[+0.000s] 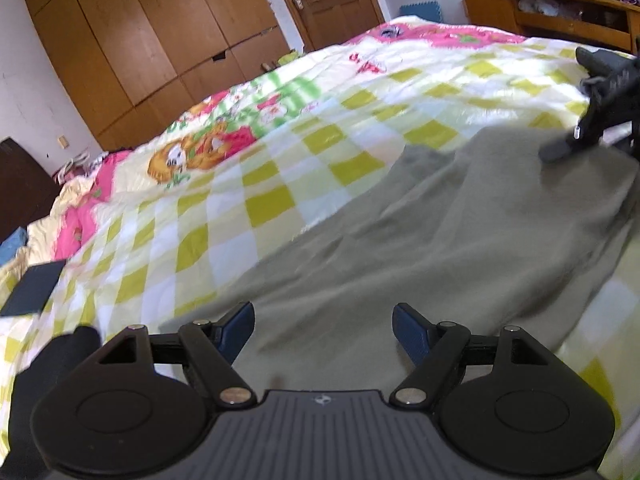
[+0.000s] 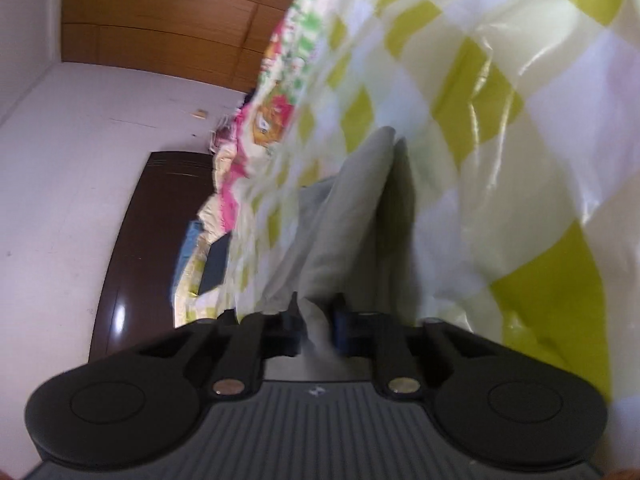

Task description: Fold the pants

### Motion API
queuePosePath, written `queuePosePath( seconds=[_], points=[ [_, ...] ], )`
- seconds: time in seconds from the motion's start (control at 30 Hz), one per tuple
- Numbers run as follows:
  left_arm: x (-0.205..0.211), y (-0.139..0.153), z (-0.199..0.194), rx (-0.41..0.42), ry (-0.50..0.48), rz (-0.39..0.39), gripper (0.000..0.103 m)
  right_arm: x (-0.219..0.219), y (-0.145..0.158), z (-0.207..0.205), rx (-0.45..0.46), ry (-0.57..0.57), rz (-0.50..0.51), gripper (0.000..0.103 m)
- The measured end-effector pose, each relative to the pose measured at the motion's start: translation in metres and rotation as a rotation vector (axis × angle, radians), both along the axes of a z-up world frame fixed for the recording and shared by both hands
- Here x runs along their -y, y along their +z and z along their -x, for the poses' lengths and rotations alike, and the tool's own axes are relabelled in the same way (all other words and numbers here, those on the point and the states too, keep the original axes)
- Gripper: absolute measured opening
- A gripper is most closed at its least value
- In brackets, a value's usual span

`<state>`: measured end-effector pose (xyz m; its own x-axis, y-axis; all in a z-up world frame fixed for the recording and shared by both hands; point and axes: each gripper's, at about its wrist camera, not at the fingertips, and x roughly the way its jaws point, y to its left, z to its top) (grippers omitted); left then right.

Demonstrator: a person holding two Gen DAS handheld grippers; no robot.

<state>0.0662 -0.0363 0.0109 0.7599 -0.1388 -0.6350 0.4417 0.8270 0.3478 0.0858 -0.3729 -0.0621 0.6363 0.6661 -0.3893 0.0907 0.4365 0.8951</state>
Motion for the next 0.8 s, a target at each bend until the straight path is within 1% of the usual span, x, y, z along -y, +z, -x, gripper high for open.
queuePosePath(
  seconds=[0.03,0.07,0.13,0.2,0.23,0.3,0.33,0.37,0.47,0.53,0.6,0.63,0.7,0.73,0.8],
  points=[
    [0.007,0.000,-0.004,0.008,-0.005,-0.004,0.089,0.001,-0.009,-0.003,-0.052,-0.011,0.027,0.009],
    [0.014,0.000,-0.009,0.020,-0.005,-0.016,0.089,0.003,-0.015,-0.004,-0.076,-0.018,0.020,0.006],
    [0.030,-0.001,-0.018,0.048,-0.006,-0.032,0.089,0.009,-0.011,0.002,-0.025,-0.036,-0.021,0.005],
    [0.043,-0.005,-0.028,0.051,0.002,-0.029,0.089,0.020,-0.004,0.008,0.013,-0.062,-0.013,0.005],
    [0.050,-0.010,-0.035,0.038,0.002,-0.036,0.089,0.026,-0.004,0.008,0.016,-0.077,-0.013,0.005],
    [0.065,-0.027,-0.044,0.010,0.009,-0.085,0.089,0.041,-0.006,0.011,-0.010,-0.110,-0.002,0.005],
    [0.073,-0.038,-0.048,-0.031,0.000,-0.106,0.089,0.048,-0.006,0.013,-0.018,-0.117,0.018,0.005],
    [0.078,-0.044,-0.046,-0.040,-0.007,-0.102,0.089,0.053,-0.005,0.016,-0.026,-0.118,0.035,0.005],
    [0.089,-0.043,-0.029,-0.002,-0.046,-0.114,0.088,0.060,0.001,0.030,-0.032,-0.103,0.090,0.005],
    [0.090,-0.036,-0.022,0.011,-0.062,-0.103,0.088,0.060,0.004,0.034,-0.036,-0.103,0.101,0.009],
    [0.090,-0.025,-0.022,0.046,-0.056,-0.066,0.089,0.059,0.002,0.032,-0.037,-0.093,0.075,0.011],
    [0.091,-0.021,-0.024,0.078,-0.047,-0.050,0.089,0.057,0.002,0.030,-0.043,-0.087,0.062,0.012],
    [0.095,-0.021,-0.034,0.135,-0.010,-0.062,0.089,0.052,0.005,0.030,-0.046,-0.090,0.077,0.013],
    [0.099,-0.026,-0.042,0.140,0.001,-0.080,0.089,0.049,0.007,0.029,-0.052,-0.086,0.095,0.013],
    [0.106,-0.045,-0.061,0.080,0.012,-0.139,0.089,0.044,0.010,0.029,-0.072,-0.098,0.116,0.013]
  ],
)
